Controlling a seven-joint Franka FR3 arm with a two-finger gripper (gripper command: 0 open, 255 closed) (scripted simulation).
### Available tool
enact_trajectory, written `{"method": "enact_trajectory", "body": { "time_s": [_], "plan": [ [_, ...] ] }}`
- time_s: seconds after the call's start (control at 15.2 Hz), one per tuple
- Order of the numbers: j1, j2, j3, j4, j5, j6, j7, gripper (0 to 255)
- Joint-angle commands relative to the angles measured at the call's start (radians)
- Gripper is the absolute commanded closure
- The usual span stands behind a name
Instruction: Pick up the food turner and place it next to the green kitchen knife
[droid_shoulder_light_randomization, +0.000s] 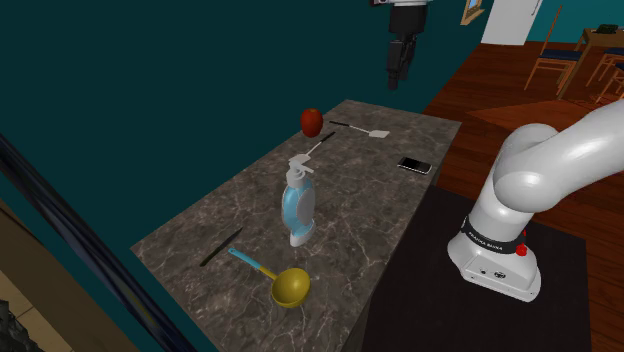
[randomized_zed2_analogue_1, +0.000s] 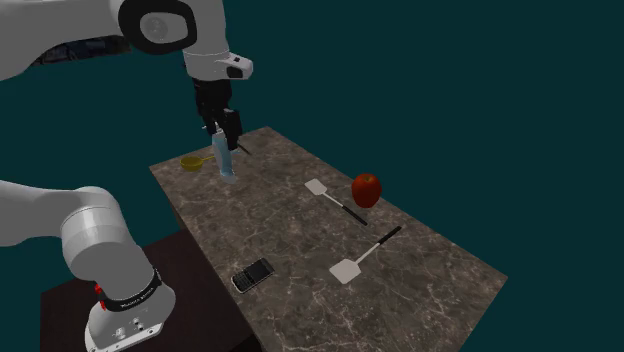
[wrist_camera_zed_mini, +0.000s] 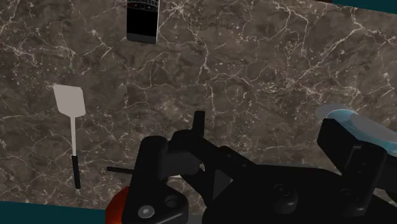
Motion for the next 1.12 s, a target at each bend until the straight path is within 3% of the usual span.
{"method": "enact_trajectory", "body": {
  "time_s": [0.0,0.59,1.06],
  "plan": [
    [0.0,0.0,0.0,0.0,0.0,0.0,0.0,0],
    [0.07,0.211,-0.167,-0.026,-0.112,0.231,-0.439,0],
    [0.129,0.45,-0.269,0.043,-0.127,0.406,-0.771,0]
  ]
}}
